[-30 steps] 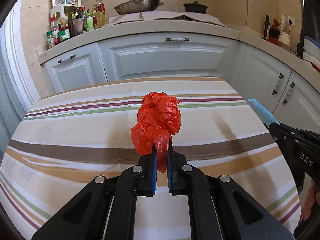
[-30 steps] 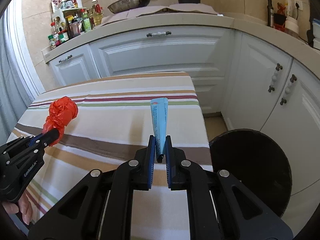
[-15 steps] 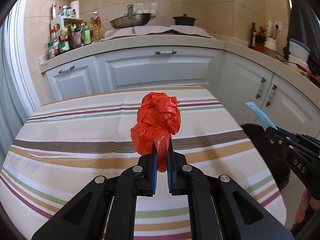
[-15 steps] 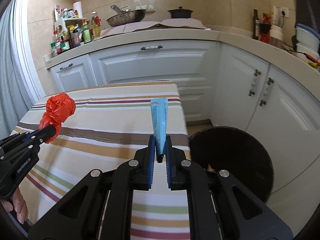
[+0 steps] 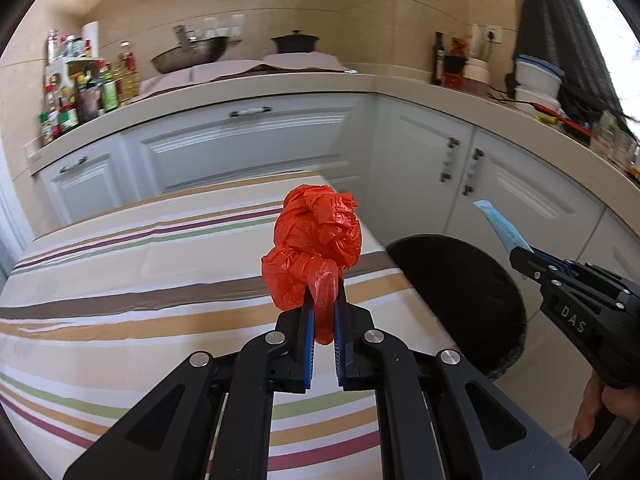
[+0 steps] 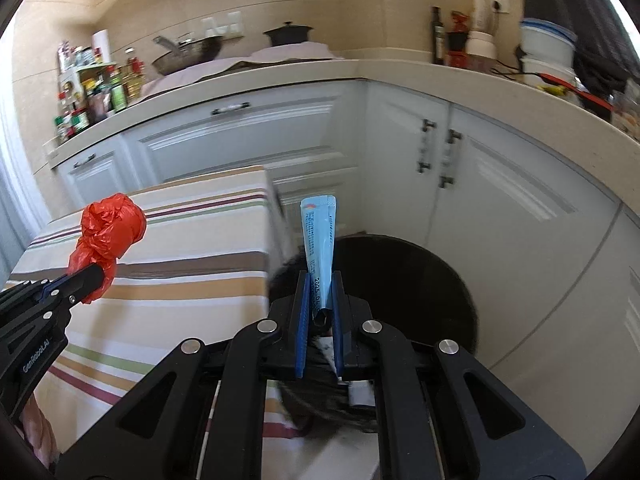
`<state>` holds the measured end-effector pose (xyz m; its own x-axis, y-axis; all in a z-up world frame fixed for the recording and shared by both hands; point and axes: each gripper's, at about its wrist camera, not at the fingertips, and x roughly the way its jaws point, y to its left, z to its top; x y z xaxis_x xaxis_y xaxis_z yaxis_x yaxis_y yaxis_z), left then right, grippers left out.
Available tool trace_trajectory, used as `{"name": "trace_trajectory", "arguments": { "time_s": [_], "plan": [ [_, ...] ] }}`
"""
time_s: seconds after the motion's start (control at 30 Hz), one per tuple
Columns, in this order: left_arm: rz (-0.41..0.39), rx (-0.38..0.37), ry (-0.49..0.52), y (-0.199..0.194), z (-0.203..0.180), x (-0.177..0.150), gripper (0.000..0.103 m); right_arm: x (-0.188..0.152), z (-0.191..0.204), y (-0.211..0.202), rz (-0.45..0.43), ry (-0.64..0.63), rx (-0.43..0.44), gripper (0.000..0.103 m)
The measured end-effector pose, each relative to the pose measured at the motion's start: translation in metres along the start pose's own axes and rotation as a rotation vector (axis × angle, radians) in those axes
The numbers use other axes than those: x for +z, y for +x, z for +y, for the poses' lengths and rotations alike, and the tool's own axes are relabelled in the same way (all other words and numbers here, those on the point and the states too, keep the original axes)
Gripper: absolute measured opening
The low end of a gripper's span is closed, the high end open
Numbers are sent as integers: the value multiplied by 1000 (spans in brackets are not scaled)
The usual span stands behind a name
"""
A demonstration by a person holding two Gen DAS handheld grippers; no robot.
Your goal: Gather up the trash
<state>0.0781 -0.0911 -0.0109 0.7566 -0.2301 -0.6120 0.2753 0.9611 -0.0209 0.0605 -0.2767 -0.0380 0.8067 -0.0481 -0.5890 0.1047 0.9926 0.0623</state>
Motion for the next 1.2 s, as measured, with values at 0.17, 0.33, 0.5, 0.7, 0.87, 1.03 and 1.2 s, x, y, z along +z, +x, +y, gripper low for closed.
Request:
{"name": "trace_trajectory", "arguments": {
  "time_s": [0.17, 0.33, 0.5, 0.7, 0.87, 1.03, 1.2],
  "plan": [
    [-9, -41, 43, 9, -27, 5, 9, -1, -23, 2, 1, 32, -39, 10],
    [-8, -72, 72, 21, -47, 10, 9, 0, -41, 11, 8, 58, -65, 10],
    [-5, -90, 87, 37, -61, 15, 9, 0, -51, 24, 19, 69, -80, 10],
    [-1, -81, 106, 59, -77, 19, 31, 0, -67, 41, 32, 100, -106, 29],
    [6, -87, 89, 64, -77, 20, 45, 1, -77, 43, 29, 121, -127, 31],
    [6, -92, 88, 62, -78, 20, 47, 2, -81, 37, 21, 127, -138, 31],
    [4, -94, 88, 55, -77, 19, 51, 3, -79, 28, 6, 124, -144, 32]
  ]
}}
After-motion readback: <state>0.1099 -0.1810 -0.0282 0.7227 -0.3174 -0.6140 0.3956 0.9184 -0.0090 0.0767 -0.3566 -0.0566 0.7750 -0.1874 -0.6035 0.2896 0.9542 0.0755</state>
